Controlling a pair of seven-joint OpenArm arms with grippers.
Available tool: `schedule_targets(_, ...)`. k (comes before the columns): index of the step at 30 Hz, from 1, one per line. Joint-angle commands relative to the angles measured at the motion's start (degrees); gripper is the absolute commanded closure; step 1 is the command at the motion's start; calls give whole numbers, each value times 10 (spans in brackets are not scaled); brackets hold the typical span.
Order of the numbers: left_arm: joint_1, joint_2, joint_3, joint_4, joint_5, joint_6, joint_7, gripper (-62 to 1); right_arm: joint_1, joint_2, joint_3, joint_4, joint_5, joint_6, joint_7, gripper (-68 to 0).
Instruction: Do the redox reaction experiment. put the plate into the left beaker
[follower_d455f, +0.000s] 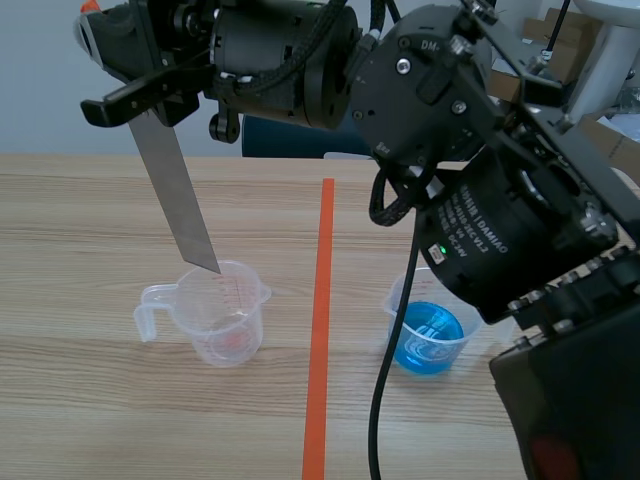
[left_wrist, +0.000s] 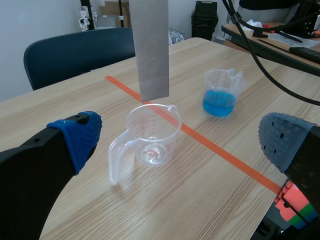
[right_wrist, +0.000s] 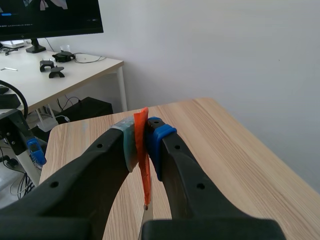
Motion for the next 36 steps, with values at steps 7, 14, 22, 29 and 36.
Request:
schedule_targets(7, 1, 3, -5, 2, -4, 0, -8, -623, 11, -8, -1, 7, 4, 0, 15, 2)
schedule_targets(14, 1, 3, -5, 2, -4, 0, -8, -623, 11, -8, -1, 7, 4, 0, 15, 2)
schedule_targets(22, 1, 3, -5, 2, -4, 0, -8, -623, 11, -8, -1, 7, 3, 0, 15, 2)
schedule_targets(29, 1, 3, -5, 2, -4, 0, 9, -623, 11, -8, -1, 7, -7, 0, 19, 2)
schedule_targets(36, 8, 3, -5, 2, -4, 0, 9, -623, 8, -8, -1, 5, -19, 0, 24, 2)
